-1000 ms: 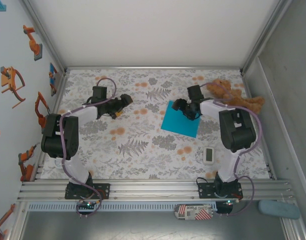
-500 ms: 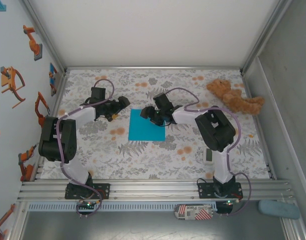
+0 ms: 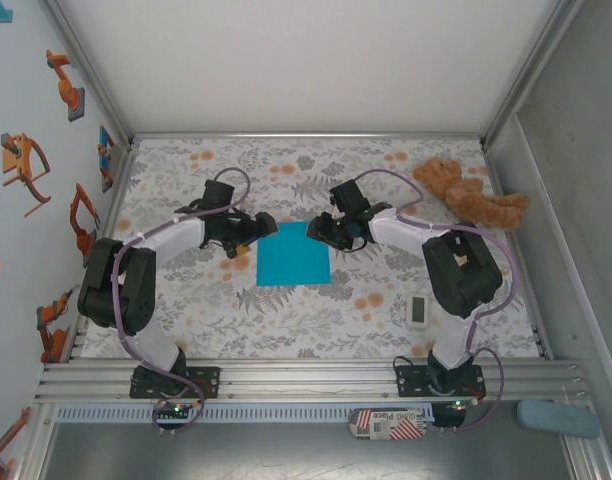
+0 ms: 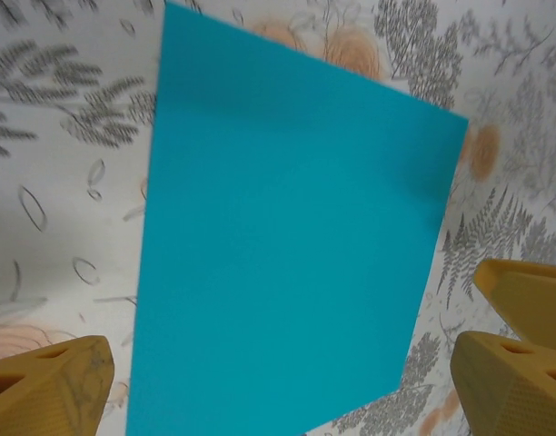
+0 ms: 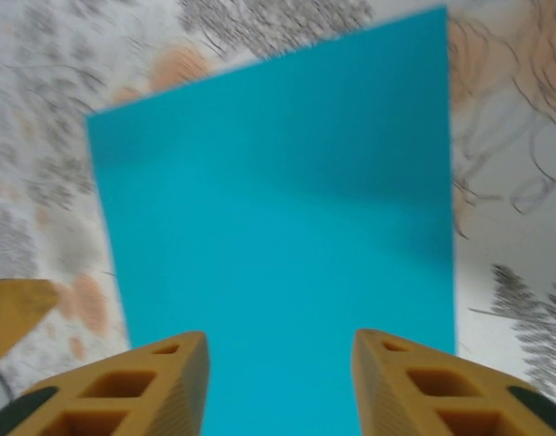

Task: Fold a paper plane with a square sheet of paper (pick it up from the middle)
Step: Move the square sheet of paper to the center of the table, then first fold in half a square sheet of paper at the center of the table.

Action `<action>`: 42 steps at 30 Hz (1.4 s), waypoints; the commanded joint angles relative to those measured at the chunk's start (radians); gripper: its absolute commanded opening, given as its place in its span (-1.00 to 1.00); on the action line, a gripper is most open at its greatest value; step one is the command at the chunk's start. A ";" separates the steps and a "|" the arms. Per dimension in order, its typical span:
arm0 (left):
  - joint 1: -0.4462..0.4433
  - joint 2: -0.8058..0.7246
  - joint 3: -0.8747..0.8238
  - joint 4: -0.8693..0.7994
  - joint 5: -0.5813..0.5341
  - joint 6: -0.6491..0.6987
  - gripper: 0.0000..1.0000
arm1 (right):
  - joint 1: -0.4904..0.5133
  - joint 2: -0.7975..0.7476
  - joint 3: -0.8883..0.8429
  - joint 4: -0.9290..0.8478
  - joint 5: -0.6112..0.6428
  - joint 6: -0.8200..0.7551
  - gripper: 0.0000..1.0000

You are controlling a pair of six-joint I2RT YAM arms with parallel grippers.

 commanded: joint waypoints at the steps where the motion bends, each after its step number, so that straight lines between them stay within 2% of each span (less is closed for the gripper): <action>1: -0.024 -0.006 0.013 -0.053 -0.031 -0.012 0.79 | 0.003 0.040 0.057 -0.124 0.045 -0.067 -0.16; 10: -0.051 0.088 0.072 -0.074 -0.036 0.003 0.56 | 0.003 0.084 0.074 -0.137 0.058 -0.079 -0.25; 14: -0.052 0.124 0.086 -0.071 -0.025 0.005 0.54 | 0.004 0.101 0.067 -0.130 0.050 -0.077 -0.25; 28: -0.048 0.145 0.004 0.045 -0.001 -0.039 0.80 | 0.004 0.129 0.060 -0.104 0.026 -0.077 -0.26; 36: -0.046 0.095 -0.003 0.044 -0.014 -0.035 0.85 | 0.003 0.130 0.060 -0.076 0.020 -0.066 -0.26; 42: -0.041 0.035 0.031 -0.019 -0.046 -0.017 0.86 | 0.002 0.124 0.049 -0.068 0.043 -0.054 -0.27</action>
